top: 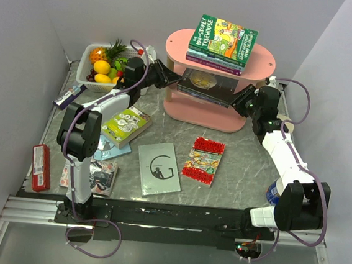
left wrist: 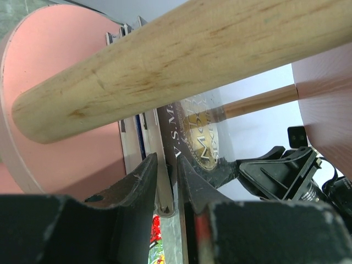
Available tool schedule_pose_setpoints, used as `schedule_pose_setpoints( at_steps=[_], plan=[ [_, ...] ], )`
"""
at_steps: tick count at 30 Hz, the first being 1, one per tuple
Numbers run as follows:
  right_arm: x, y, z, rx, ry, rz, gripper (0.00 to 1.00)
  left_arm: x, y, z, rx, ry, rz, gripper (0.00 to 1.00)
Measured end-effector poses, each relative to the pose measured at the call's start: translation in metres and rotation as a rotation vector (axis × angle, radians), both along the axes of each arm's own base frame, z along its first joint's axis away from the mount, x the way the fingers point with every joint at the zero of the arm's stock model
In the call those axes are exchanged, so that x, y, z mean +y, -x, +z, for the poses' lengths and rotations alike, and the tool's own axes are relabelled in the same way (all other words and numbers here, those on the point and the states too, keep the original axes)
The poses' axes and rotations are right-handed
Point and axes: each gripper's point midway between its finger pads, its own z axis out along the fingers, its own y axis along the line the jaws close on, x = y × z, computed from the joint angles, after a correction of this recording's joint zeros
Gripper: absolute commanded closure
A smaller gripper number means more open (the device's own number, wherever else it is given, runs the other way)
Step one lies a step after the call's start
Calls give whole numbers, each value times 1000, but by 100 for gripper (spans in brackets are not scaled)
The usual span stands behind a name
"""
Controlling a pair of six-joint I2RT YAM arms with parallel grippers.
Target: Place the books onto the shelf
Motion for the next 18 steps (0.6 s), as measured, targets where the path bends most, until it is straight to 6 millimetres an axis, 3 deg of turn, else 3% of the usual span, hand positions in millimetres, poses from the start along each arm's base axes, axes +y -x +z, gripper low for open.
schedule_pose_setpoints(
  at_steps=[18],
  plan=[
    [-2, -1, -1, 7, -6, -14, 52, 7, -2, 2, 8, 12, 6, 65]
  ],
)
